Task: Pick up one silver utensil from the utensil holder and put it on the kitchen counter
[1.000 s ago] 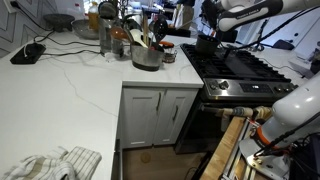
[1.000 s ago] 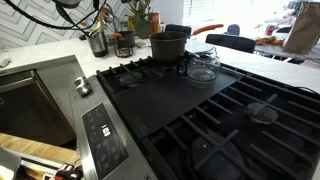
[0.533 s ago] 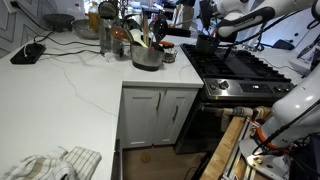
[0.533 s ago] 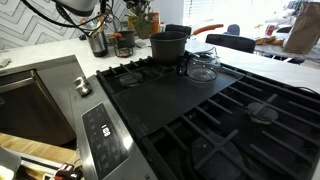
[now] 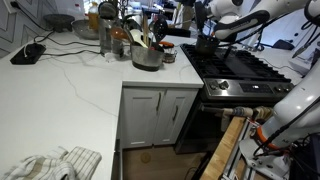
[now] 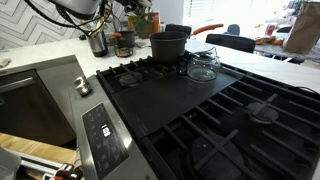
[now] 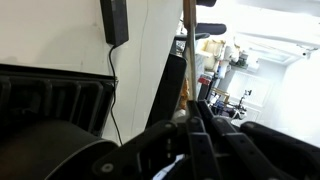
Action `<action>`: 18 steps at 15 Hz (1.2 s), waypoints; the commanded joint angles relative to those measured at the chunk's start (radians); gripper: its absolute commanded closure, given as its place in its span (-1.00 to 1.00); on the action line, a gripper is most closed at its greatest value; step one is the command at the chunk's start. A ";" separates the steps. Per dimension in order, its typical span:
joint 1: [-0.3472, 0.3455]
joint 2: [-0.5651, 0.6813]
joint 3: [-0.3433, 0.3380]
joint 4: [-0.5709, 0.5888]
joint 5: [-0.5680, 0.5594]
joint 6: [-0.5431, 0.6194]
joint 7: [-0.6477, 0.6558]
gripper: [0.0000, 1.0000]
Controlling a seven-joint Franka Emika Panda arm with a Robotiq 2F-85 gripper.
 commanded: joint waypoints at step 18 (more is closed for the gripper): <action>0.112 0.193 -0.069 -0.034 -0.013 0.021 0.229 0.98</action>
